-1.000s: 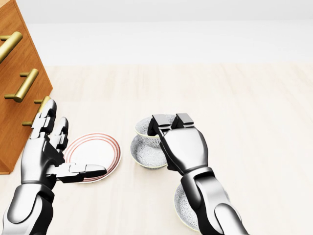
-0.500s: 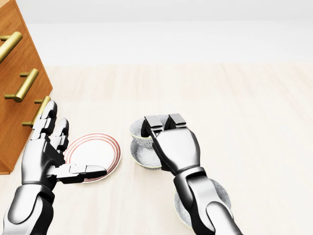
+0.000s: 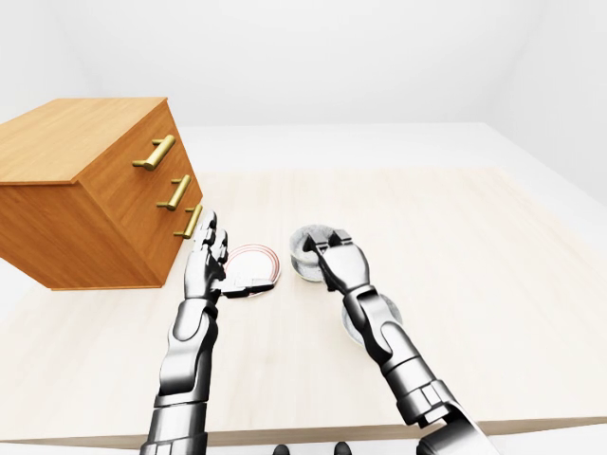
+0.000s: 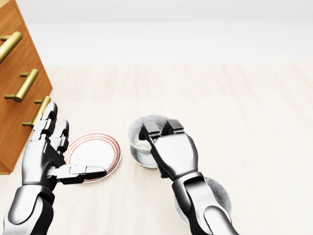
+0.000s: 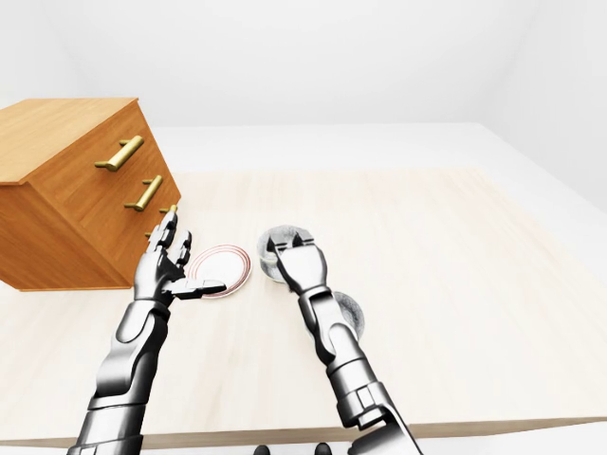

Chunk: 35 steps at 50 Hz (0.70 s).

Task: Stack the bowl at the front on the bowl in the middle.

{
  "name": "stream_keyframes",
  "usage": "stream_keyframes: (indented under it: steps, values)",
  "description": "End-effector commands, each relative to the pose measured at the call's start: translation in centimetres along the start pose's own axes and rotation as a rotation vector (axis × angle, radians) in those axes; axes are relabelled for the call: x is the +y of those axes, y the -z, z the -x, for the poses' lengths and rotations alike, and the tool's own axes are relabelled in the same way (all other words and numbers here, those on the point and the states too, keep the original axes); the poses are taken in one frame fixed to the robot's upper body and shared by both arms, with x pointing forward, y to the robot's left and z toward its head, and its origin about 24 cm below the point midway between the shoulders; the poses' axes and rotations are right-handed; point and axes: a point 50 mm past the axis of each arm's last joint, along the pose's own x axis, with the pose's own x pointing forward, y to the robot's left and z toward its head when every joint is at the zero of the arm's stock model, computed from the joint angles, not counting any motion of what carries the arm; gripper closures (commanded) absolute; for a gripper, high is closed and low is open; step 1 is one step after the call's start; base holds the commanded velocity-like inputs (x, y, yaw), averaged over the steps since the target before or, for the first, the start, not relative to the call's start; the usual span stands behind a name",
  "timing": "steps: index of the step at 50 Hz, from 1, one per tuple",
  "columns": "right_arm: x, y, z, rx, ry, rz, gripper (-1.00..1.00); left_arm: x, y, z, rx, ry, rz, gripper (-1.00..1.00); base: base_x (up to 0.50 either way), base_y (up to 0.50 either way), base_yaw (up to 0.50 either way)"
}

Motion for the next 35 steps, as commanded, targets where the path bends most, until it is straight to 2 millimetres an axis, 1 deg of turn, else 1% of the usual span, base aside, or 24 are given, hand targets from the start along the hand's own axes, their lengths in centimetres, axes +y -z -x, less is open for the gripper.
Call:
stream_keyframes:
  steps: [1,4,17,23,24,25,26,28,30,32,35]
  values:
    - [0.1,-0.3,0.4,-0.011,0.0,0.017,-1.0,0.0,0.1,0.0,0.003,-0.001,0.0,-1.0,0.0,0.0,0.0]
    - [0.2,-0.6,1.1,-0.017,-0.018,0.012,-1.0,0.0,0.1,0.1,0.002,-0.002,0.001,-1.0,0.0,0.0,0.0]
    - [0.0,-0.6,0.9,-0.019,-0.012,0.018,-1.0,0.0,0.2,0.1,0.008,-0.002,0.001,-1.0,0.0,0.0,0.0]
    - [-0.7,-0.4,0.5,-0.011,-0.005,-0.005,-1.0,0.1,-0.1,0.1,-0.004,-0.003,0.001,-1.0,0.0,0.0,0.0]
    - [-1.3,-0.3,0.2,-0.004,0.006,-0.026,-1.0,0.1,-0.1,0.1,-0.004,-0.003,0.001,-1.0,0.0,0.0,0.0]
    - [-1.4,-0.3,0.2,-0.005,0.007,-0.028,-1.0,0.1,-0.1,0.1,-0.005,-0.003,0.001,-1.0,0.0,0.0,0.0]
    - [-2.3,-0.2,-0.1,0.0,0.021,-0.06,-1.0,0.1,-0.1,0.1,-0.006,-0.003,0.001,-1.0,0.0,0.0,0.0]
    - [-3.2,-0.1,-0.3,-0.002,0.03,-0.09,-1.0,0.1,-0.2,0.0,-0.01,-0.003,0.001,-1.0,0.0,0.0,0.0]
    - [-5.0,0.2,-0.7,-0.003,0.055,-0.152,-1.0,0.1,-0.6,0.1,-0.025,-0.004,0.001,-1.0,0.0,0.0,0.0]
    - [-5.9,0.3,-0.8,-0.01,0.067,-0.196,-1.0,0.1,-0.7,0.1,-0.031,-0.005,-0.001,-1.0,0.0,0.0,0.0]
    - [-8.1,0.5,-1.1,-0.036,0.104,-0.298,-1.0,0.1,-1.2,0.2,-0.051,-0.004,-0.002,-1.0,0.0,0.0,0.0]
